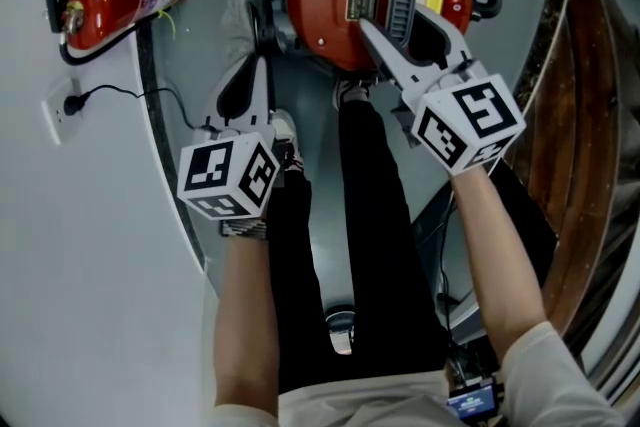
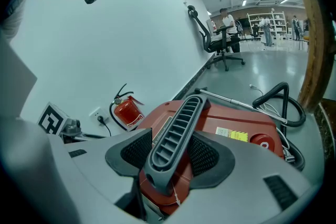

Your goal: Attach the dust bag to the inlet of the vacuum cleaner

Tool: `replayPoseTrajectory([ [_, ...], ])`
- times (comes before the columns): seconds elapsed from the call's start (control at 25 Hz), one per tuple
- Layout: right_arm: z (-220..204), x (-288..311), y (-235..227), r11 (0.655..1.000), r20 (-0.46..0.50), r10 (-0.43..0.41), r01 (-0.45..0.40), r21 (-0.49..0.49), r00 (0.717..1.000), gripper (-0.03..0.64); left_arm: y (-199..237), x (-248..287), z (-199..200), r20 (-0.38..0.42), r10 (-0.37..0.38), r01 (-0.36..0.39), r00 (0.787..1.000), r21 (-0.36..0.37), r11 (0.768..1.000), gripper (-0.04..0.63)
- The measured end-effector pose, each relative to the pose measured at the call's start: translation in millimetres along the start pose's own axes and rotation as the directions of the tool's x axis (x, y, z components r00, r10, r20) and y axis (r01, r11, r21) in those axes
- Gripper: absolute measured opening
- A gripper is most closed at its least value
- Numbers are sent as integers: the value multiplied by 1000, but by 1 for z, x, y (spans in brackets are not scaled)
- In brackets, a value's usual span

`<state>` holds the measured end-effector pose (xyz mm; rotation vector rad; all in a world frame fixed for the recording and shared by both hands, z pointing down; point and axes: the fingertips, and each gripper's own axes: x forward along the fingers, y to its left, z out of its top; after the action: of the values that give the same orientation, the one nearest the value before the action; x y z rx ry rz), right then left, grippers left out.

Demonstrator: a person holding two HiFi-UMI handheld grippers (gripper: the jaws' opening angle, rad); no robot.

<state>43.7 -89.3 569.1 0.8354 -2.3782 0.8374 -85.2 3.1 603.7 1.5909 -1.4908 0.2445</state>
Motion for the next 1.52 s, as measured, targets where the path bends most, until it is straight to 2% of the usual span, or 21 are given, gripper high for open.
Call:
replayPoseTrajectory([
  [0.28, 0, 0, 0, 1000, 2, -2, 2, -1, 1000, 210, -8, 2, 0, -53, -73, 82, 996, 178, 981, 17],
  [0.6, 0, 0, 0, 1000, 2, -6, 6, -2, 1000, 210, -12, 3, -1, -97, -103, 126, 990, 276, 953, 17],
  [1.04, -1, 0, -2, 1000, -2, -12, 12, 18, 1000, 210, -5, 0, -1, -111, -7, 36, 994, 264, 964, 31],
  [1.52, -6, -1, -6, 997, -75, -48, 52, 62, 996, 210, -5, -12, 8, -161, 10, 40, 987, 303, 952, 45],
])
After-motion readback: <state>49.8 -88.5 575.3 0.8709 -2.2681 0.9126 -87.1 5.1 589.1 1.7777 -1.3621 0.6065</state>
